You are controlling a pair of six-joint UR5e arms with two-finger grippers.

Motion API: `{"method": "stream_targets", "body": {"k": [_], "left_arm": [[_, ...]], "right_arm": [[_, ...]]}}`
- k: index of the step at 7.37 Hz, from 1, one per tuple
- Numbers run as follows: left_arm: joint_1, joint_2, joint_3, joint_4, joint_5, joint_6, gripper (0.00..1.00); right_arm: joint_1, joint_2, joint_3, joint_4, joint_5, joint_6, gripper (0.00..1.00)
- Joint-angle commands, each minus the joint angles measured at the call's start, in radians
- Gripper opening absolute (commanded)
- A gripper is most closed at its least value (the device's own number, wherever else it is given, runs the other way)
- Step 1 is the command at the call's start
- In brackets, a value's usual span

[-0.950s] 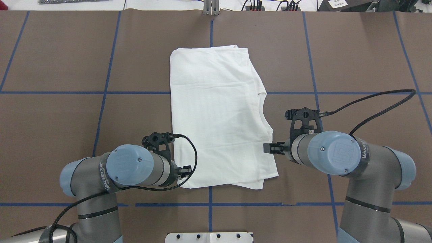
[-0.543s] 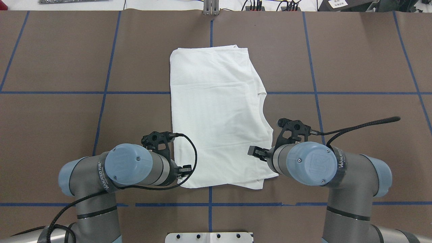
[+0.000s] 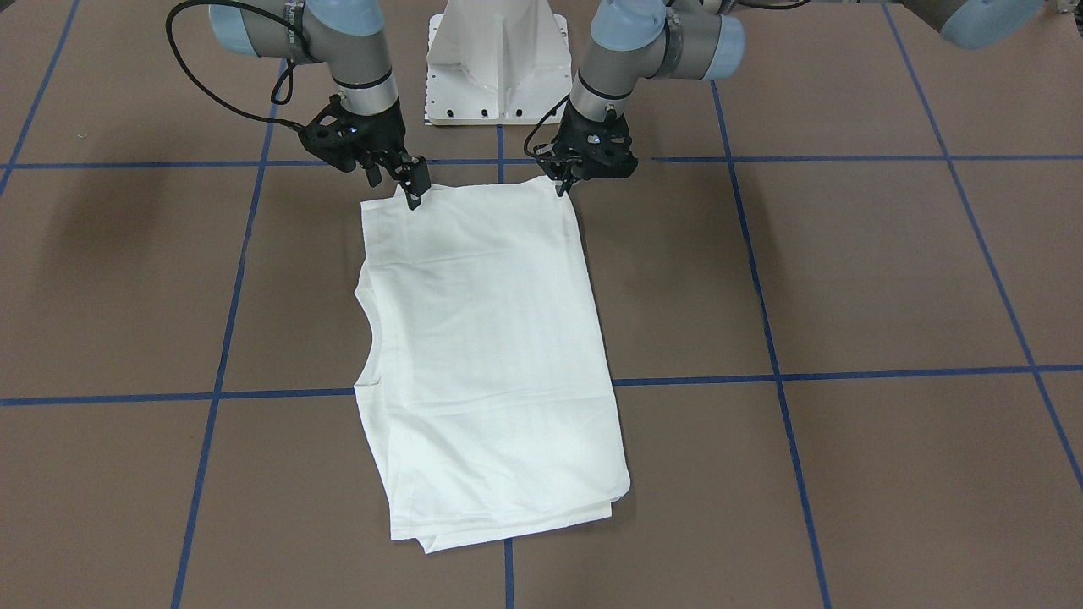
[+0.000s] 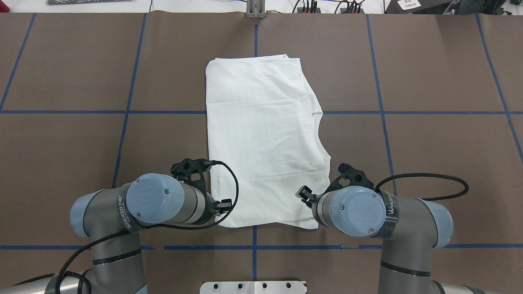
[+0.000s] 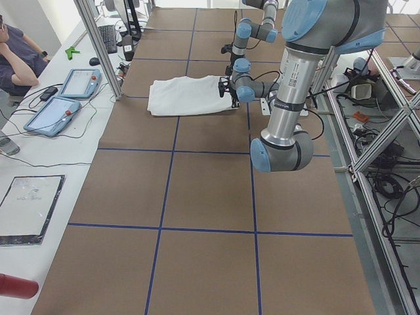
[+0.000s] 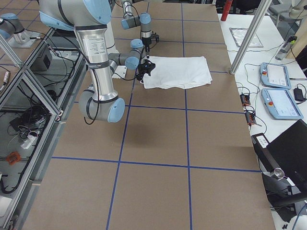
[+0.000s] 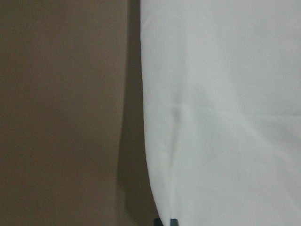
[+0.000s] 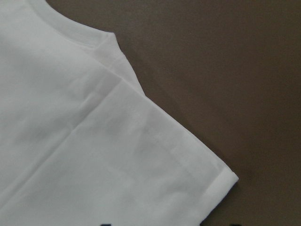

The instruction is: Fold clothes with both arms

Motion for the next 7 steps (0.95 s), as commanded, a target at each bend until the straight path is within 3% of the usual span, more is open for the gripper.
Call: {"method": "stream_targets", "body": {"k": [1,3,7], "left_arm": [[0.000,0.001,0.000,0.000,0.000,-0.002,0.00],[0.001,0.000,0.000,0.000,0.000,0.000,0.00],[0.002,0.000,0.000,0.000,0.000,-0.002,0.00]], "right_arm": [[-0.025,0.024,-0.033,-0.030,0.005,0.111,0.79],[-0.031,0.060,-0.034,-0.106,0.003,0.122,0.79],[-0.033,0.066,-0.047,-0.092,-0.017,0.150,0.76]]}}
